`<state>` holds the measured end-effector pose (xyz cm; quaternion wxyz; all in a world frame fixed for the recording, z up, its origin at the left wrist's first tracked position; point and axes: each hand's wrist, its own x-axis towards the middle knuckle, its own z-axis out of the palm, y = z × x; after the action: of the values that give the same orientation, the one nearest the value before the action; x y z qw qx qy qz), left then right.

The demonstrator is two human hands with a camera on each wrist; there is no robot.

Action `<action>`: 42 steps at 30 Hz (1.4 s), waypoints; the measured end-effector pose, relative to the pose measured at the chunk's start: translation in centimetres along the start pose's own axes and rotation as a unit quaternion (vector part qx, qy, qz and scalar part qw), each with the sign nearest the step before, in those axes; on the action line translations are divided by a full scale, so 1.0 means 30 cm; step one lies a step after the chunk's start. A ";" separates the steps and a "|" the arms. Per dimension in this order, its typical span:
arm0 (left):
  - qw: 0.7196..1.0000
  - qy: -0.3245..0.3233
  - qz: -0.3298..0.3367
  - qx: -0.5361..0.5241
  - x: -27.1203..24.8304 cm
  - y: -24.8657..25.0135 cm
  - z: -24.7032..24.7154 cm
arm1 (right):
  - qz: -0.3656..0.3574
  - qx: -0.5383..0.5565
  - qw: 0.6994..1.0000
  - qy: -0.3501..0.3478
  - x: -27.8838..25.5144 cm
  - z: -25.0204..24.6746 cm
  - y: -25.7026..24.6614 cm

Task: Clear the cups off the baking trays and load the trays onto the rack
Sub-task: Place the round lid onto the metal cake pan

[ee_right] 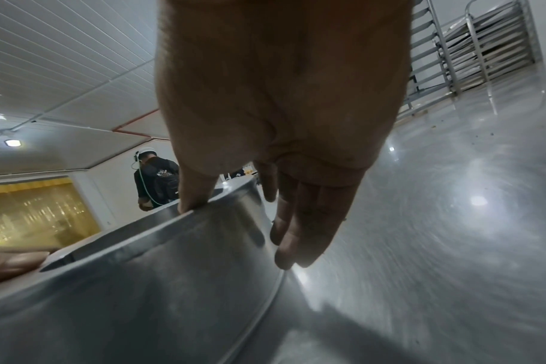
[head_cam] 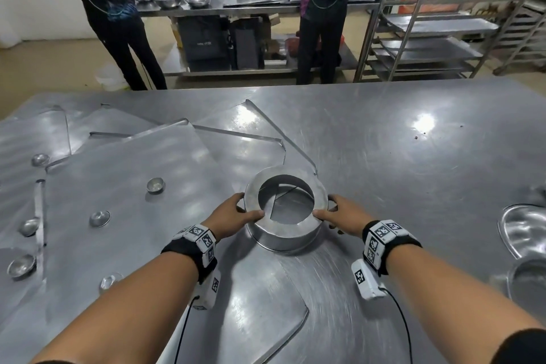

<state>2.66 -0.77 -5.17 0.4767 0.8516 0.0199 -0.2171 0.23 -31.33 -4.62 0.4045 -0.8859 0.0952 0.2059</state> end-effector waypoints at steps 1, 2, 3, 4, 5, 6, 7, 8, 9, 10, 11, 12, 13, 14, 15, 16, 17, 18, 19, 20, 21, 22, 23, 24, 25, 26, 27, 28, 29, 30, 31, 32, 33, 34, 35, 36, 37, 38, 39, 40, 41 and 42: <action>1.000 -0.004 0.003 -0.005 -0.005 0.002 -0.001 | 0.001 0.010 1.000 -0.006 -0.005 0.001 0.000; 1.000 -0.009 0.007 -0.010 -0.006 0.000 -0.002 | 0.001 0.017 1.000 -0.010 -0.006 0.003 0.000; 1.000 -0.014 0.011 -0.014 -0.010 0.002 -0.003 | 0.002 0.022 1.000 -0.012 -0.008 0.004 -0.002; 1.000 -0.016 0.016 -0.014 -0.010 0.002 -0.003 | 0.002 0.025 1.000 -0.014 -0.010 0.004 -0.005; 1.000 -0.016 0.020 -0.014 -0.011 0.004 -0.003 | 0.002 0.027 1.000 -0.015 -0.011 0.004 -0.009; 1.000 -0.011 0.025 -0.013 -0.007 0.004 0.000 | 0.001 0.030 0.999 -0.015 -0.011 0.005 -0.013; 0.999 -0.003 0.030 -0.012 -0.004 0.005 0.002 | 0.000 0.033 0.999 -0.014 -0.010 0.007 -0.017; 0.999 0.007 0.035 -0.013 0.002 0.005 0.006 | -0.002 0.037 0.999 -0.013 -0.009 0.007 -0.019; 0.999 0.016 0.040 -0.012 0.006 0.005 0.009 | -0.006 0.042 0.999 -0.011 -0.009 0.007 -0.021; 0.999 0.024 0.044 -0.008 0.010 0.004 0.009 | -0.011 0.048 0.999 -0.007 -0.008 0.007 -0.020; 0.998 0.032 0.049 -0.003 0.008 0.007 0.009 | -0.014 0.055 0.998 -0.002 -0.008 0.006 -0.019; 0.998 0.039 0.053 0.001 0.009 0.007 0.007 | -0.019 0.061 0.998 0.004 -0.008 0.003 -0.019; 0.997 0.046 0.056 0.004 0.004 0.010 0.003 | -0.024 0.065 0.998 0.011 -0.011 0.002 -0.019; 0.997 0.052 0.059 0.002 -0.002 0.018 0.000 | -0.031 0.065 0.997 0.019 -0.015 -0.002 -0.022; 0.996 0.056 0.062 0.001 -0.011 0.028 -0.004 | -0.039 0.064 0.997 0.028 -0.022 -0.006 -0.027; 0.996 0.062 0.067 0.001 -0.022 0.040 -0.007 | -0.048 0.065 0.996 0.038 -0.029 -0.011 -0.034; 0.995 0.068 0.073 0.001 -0.033 0.055 -0.011 | -0.057 0.069 0.995 0.051 -0.036 -0.017 -0.042; 0.994 0.077 0.081 -0.001 -0.043 0.070 -0.013 | -0.065 0.078 0.993 0.063 -0.041 -0.023 -0.050; 0.992 0.089 0.090 -0.008 -0.051 0.083 -0.016 | -0.072 0.090 0.991 0.074 -0.046 -0.029 -0.058; 0.990 0.100 0.098 -0.019 -0.062 0.096 -0.019 | -0.079 0.102 0.988 0.085 -0.055 -0.036 -0.069; 0.988 0.110 0.103 -0.037 -0.077 0.110 -0.023 | -0.085 0.112 0.986 0.095 -0.067 -0.044 -0.081; 0.986 0.120 0.103 -0.059 -0.092 0.122 -0.027 | -0.090 0.122 0.983 0.103 -0.080 -0.050 -0.094; 0.983 0.128 0.102 -0.084 -0.110 0.136 -0.031 | -0.094 0.139 0.980 0.108 -0.096 -0.056 -0.108; 0.980 0.136 0.099 -0.108 -0.127 0.146 -0.034 | -0.097 0.158 0.976 0.113 -0.110 -0.060 -0.119; 0.976 0.143 0.098 -0.132 -0.140 0.152 -0.037 | -0.098 0.173 0.973 0.118 -0.121 -0.062 -0.128; 0.971 0.152 0.099 -0.153 -0.152 0.154 -0.038 | -0.100 0.182 0.970 0.125 -0.132 -0.063 -0.135; 0.967 0.162 0.098 -0.170 -0.164 0.154 -0.040 | -0.100 0.190 0.968 0.132 -0.140 -0.063 -0.140; 0.963 0.172 0.097 -0.182 -0.178 0.156 -0.040 | -0.103 0.201 0.964 0.137 -0.147 -0.059 -0.144; 0.961 0.179 0.096 -0.186 -0.188 0.153 -0.041 | -0.108 0.215 0.961 0.139 -0.157 -0.056 -0.147; 0.961 0.181 0.096 -0.185 -0.202 0.153 -0.040 | -0.110 0.233 0.956 0.137 -0.171 -0.052 -0.155; 0.963 0.179 0.094 -0.179 -0.219 0.153 -0.039 | -0.110 0.249 0.953 0.132 -0.186 -0.044 -0.160; 0.964 0.174 0.094 -0.175 -0.234 0.150 -0.038 | -0.107 0.258 0.952 0.127 -0.199 -0.035 -0.164; 0.964 0.169 0.095 -0.181 -0.250 0.147 -0.038 | -0.106 0.258 0.952 0.123 -0.218 -0.027 -0.167; 0.964 0.163 0.096 -0.189 -0.269 0.145 -0.035 | -0.110 0.252 0.954 0.122 -0.228 -0.017 -0.160; 0.963 0.156 0.105 -0.194 -0.291 0.145 -0.029 | -0.114 0.242 0.956 0.123 -0.244 -0.006 -0.155; 0.963 0.148 0.117 -0.193 -0.317 0.144 -0.020 | -0.118 0.229 0.958 0.122 -0.265 0.005 -0.150; 0.964 0.139 0.126 -0.189 -0.343 0.142 -0.008 | -0.124 0.215 0.961 0.118 -0.288 0.018 -0.146; 0.965 0.131 0.132 -0.187 -0.369 0.139 0.006 | -0.137 0.201 0.963 0.114 -0.315 0.032 -0.145; 0.965 0.123 0.138 -0.185 -0.388 0.127 0.020 | -0.144 0.189 0.965 0.112 -0.335 0.045 -0.136; 0.965 0.115 0.145 -0.183 -0.402 0.110 0.032 | -0.147 0.181 0.966 0.109 -0.349 0.058 -0.122; 0.966 0.107 0.151 -0.181 -0.415 0.091 0.042 | -0.149 0.178 0.967 0.107 -0.360 0.071 -0.106; 0.966 0.101 0.153 -0.182 -0.425 0.071 0.051 | -0.149 0.175 0.968 0.103 -0.368 0.081 -0.087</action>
<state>-8.90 -0.98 0.81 0.6471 0.7606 -0.0231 -0.0476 -9.51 -27.76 0.60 0.5678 -0.8217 0.0379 0.0311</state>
